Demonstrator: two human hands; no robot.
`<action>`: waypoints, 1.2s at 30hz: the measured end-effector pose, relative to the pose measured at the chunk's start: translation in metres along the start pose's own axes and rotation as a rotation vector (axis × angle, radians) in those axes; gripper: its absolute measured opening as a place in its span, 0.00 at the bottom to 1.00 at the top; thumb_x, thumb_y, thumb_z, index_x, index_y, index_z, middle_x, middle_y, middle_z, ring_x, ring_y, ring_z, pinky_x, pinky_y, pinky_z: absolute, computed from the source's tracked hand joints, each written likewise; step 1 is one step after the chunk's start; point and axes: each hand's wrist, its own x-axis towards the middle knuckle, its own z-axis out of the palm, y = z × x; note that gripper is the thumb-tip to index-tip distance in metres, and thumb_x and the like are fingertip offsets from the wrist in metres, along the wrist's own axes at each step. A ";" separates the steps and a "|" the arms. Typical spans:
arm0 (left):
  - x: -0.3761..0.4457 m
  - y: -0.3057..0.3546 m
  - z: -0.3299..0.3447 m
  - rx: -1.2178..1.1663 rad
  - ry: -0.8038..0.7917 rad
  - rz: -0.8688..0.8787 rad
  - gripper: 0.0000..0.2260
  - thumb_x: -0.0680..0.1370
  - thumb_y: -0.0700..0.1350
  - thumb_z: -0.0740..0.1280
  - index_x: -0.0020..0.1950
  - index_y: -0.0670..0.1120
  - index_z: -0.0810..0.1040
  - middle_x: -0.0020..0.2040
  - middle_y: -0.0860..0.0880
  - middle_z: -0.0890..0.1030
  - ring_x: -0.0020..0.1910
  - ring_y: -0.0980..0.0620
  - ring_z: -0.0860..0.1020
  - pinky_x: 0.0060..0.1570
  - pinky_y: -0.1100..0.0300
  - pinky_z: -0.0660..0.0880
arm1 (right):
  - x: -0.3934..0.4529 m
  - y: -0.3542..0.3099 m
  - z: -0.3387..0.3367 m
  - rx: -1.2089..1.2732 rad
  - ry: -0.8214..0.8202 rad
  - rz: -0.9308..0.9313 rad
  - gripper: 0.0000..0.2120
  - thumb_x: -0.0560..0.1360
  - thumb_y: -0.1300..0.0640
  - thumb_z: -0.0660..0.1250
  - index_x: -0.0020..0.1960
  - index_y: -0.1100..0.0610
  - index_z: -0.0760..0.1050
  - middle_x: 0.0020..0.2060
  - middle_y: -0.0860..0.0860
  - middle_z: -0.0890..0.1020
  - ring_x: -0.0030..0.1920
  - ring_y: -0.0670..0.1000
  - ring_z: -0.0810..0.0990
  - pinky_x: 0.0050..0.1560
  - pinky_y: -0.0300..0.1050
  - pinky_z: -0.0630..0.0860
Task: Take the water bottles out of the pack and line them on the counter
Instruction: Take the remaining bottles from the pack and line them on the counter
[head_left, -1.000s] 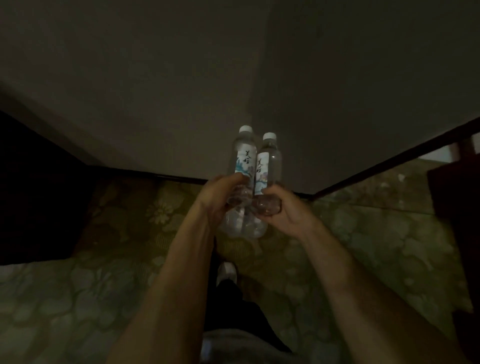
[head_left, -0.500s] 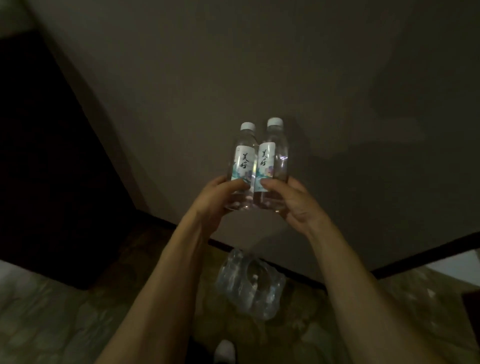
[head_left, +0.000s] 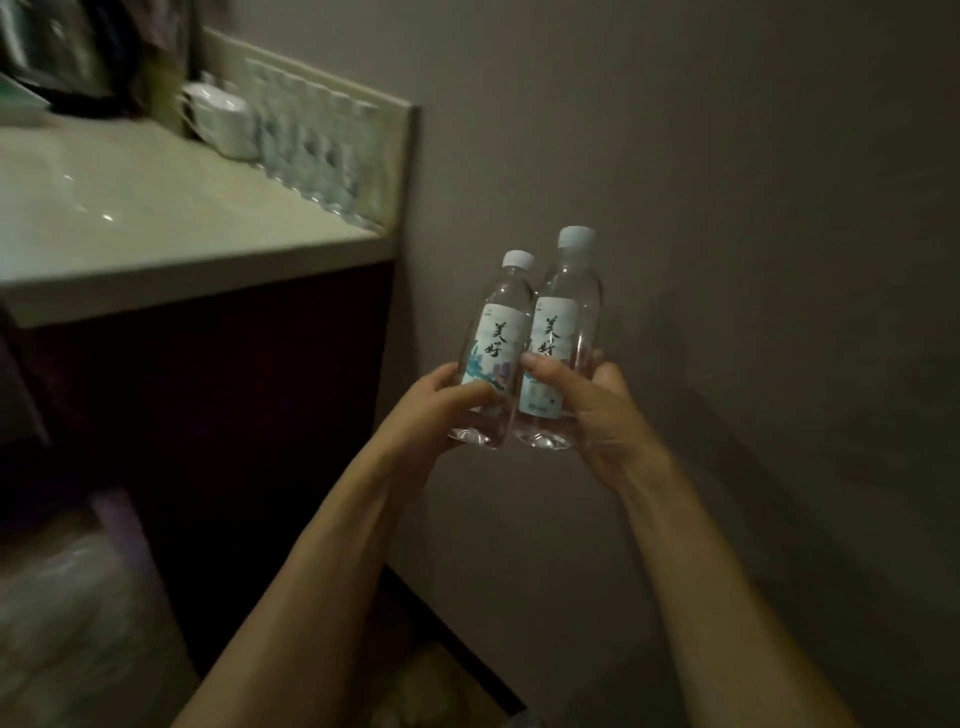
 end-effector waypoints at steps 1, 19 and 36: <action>0.000 0.010 -0.018 -0.004 0.024 0.027 0.14 0.75 0.38 0.68 0.60 0.41 0.77 0.53 0.39 0.83 0.45 0.44 0.83 0.42 0.56 0.80 | 0.008 -0.003 0.019 -0.016 -0.047 -0.023 0.28 0.67 0.56 0.77 0.63 0.63 0.71 0.54 0.61 0.83 0.51 0.62 0.84 0.49 0.61 0.81; -0.054 0.129 -0.248 0.201 0.236 0.192 0.19 0.74 0.49 0.71 0.62 0.44 0.76 0.51 0.45 0.84 0.47 0.49 0.84 0.39 0.62 0.79 | 0.065 -0.004 0.279 0.087 -0.213 -0.145 0.24 0.71 0.57 0.74 0.62 0.63 0.68 0.50 0.55 0.83 0.51 0.59 0.84 0.50 0.65 0.80; 0.036 0.169 -0.347 0.343 0.392 0.125 0.16 0.73 0.40 0.73 0.60 0.44 0.79 0.53 0.47 0.83 0.49 0.53 0.81 0.41 0.65 0.75 | 0.196 0.022 0.343 -0.064 -0.342 -0.233 0.19 0.71 0.52 0.74 0.59 0.56 0.77 0.54 0.58 0.82 0.53 0.56 0.83 0.52 0.57 0.81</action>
